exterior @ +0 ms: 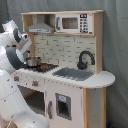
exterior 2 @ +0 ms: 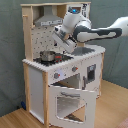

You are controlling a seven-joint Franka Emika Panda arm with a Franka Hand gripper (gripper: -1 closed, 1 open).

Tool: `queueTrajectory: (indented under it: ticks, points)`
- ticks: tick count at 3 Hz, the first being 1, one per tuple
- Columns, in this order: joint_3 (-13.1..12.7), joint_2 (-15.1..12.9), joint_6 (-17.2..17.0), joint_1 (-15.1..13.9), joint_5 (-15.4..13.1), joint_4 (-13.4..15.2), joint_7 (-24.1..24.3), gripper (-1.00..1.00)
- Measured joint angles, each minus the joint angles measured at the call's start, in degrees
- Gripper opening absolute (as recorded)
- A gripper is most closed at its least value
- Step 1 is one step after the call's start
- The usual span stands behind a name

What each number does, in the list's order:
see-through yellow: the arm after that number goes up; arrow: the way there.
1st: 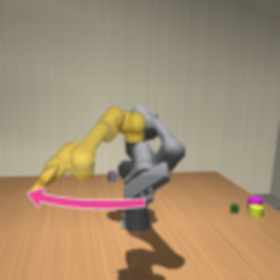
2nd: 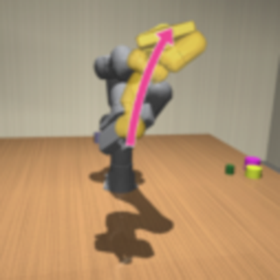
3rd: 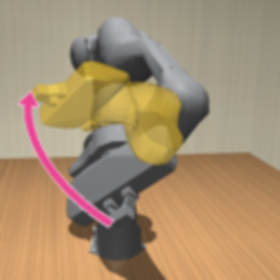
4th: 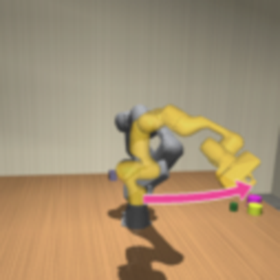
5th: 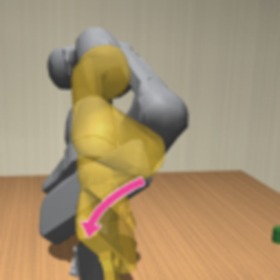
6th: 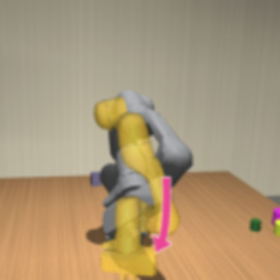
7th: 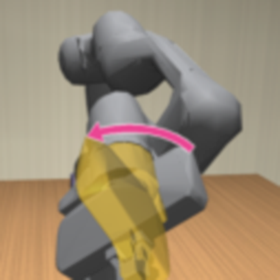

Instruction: Play with the kitchen

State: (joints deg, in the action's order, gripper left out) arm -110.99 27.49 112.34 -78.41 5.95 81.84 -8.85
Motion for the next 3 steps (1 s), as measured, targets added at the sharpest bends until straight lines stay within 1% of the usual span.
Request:
queueTrajectory:
  ticks: [1,2,3]
  points:
    - [-3.95,0.01,-0.41,-4.45,1.26,-1.36,-1.18,1.0]
    - [-7.69,0.01,-1.05,-9.02,2.85,-2.03,-2.86,1.0]
    - [-10.98,0.08,-2.48,-12.95,4.75,-2.02,-4.42,1.0]
